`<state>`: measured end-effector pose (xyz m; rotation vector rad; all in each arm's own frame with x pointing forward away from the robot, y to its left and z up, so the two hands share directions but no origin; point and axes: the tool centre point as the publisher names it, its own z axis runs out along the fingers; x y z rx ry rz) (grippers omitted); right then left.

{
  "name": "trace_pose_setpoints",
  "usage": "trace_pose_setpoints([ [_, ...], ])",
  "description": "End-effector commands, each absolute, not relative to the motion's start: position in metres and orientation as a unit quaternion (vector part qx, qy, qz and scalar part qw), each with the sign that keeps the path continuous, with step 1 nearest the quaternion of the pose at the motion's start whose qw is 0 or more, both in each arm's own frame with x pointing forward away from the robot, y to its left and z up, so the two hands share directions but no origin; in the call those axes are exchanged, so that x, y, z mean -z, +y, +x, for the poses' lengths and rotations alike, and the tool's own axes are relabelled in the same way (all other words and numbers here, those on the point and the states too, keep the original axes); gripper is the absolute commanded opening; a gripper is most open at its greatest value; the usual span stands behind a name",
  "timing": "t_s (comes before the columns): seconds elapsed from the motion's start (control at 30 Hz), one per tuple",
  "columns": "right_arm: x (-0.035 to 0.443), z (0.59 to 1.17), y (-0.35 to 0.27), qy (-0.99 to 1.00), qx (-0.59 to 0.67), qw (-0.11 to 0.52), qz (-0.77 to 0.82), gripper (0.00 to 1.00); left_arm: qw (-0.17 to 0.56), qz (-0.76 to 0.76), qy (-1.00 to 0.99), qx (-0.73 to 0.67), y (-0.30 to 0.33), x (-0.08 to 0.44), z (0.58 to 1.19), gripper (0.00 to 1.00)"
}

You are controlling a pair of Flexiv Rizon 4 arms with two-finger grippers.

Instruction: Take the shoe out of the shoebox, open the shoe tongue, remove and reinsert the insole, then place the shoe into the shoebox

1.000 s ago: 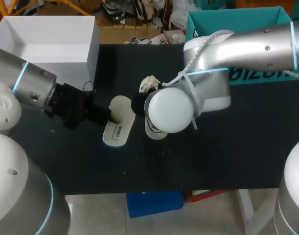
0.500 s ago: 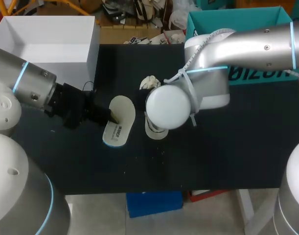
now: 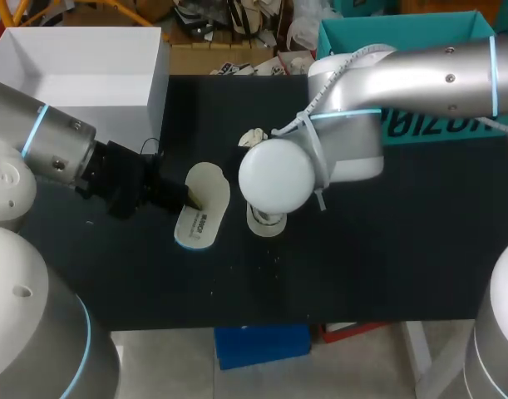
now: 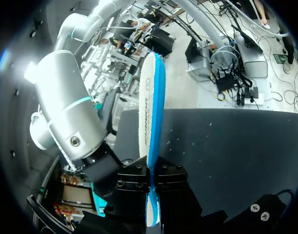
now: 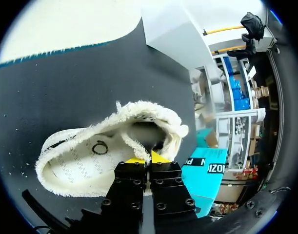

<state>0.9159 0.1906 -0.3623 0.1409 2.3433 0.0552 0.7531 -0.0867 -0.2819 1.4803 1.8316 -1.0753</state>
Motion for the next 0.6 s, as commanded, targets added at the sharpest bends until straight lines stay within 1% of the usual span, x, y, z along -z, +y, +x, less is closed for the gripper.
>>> trace_pose_setpoints([
  [0.03, 0.347, 0.917, 0.195, 0.923, -0.007, 0.383, 0.041, 0.00, 0.275, 0.550, 0.681, 0.398, -0.087, 0.282, 0.752, 0.00],
  [0.33, 0.328, 0.938, 0.211, 0.925, 0.020, 0.380, -0.015, 0.00, 0.275, 0.550, 0.681, 0.398, -0.087, 0.282, 0.752, 0.00],
  [0.6, 0.327, 0.963, 0.227, 0.928, 0.030, 0.370, -0.037, 0.00, 0.275, 0.550, 0.681, 0.398, -0.087, 0.282, 0.752, 0.00],
])
